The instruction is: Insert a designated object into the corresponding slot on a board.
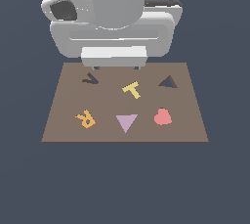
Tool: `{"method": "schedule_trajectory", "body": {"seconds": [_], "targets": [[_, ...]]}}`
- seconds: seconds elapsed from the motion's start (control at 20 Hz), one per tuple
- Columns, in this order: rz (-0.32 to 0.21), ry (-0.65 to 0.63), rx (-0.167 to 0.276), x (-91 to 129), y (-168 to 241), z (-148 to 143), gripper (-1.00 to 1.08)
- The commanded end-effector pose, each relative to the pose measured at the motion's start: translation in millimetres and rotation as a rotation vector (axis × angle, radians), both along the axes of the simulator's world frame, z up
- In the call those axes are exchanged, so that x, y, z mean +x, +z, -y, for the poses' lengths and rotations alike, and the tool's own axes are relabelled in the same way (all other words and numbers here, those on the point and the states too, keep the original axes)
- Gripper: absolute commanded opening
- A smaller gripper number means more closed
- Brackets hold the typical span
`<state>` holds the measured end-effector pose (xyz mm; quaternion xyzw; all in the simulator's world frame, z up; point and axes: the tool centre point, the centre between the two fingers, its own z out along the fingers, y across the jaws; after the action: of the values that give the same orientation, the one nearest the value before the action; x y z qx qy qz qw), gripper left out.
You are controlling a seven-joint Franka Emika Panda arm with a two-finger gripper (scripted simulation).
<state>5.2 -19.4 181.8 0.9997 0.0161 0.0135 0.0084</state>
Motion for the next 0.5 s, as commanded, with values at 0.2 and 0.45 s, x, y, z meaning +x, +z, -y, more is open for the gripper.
{"method": "schedule_trajectory", "body": {"seconds": [0.2,0.45], "targets": [[-0.001,0.011,0.0,2.1,-3.2,-0.2,1.0],[-0.004,0.057,0.002,10.6,-16.1,-1.4,1.0]]}}
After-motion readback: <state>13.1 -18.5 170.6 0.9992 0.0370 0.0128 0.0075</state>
